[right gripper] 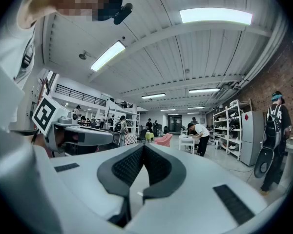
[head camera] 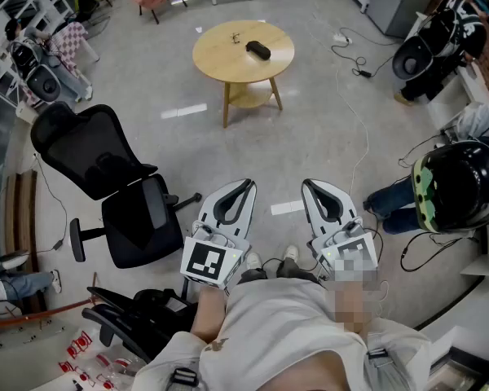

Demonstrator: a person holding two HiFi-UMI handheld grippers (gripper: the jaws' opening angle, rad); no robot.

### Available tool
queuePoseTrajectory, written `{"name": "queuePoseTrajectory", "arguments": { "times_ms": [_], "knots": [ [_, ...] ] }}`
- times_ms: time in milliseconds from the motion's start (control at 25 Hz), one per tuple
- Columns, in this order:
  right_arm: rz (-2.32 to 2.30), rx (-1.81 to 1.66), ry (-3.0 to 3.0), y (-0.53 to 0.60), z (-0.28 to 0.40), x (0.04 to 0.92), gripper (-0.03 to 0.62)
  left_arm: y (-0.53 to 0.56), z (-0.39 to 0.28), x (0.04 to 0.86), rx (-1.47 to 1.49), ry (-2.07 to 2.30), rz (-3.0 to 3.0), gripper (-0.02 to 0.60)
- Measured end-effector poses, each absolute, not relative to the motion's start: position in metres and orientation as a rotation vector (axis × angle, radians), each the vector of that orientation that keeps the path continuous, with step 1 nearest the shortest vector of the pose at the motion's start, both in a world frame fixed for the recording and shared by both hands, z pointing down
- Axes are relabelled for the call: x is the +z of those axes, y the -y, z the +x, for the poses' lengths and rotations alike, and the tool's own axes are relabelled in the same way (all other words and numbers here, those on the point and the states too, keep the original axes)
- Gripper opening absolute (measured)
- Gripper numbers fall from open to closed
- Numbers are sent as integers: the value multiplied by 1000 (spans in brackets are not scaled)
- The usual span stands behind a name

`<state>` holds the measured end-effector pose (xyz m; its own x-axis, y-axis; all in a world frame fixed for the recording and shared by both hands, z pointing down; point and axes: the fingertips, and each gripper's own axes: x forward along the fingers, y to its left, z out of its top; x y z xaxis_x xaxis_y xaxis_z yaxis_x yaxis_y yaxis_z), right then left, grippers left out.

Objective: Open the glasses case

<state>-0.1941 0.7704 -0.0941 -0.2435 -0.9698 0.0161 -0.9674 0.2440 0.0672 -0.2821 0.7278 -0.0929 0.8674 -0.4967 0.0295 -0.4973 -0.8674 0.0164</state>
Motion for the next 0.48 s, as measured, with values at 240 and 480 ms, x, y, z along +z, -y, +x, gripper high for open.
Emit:
{"name": "queuePoseTrajectory", "arguments": {
  "times_ms": [240,480],
  "knots": [
    [1874,-83,2490,-783,-144,-110,20,-746,-230,-108,61,873,3016,35],
    [1813,-89,2606,-785,-110,-107,20,-752,-198,-107,102,1021,2983,35]
  ]
}}
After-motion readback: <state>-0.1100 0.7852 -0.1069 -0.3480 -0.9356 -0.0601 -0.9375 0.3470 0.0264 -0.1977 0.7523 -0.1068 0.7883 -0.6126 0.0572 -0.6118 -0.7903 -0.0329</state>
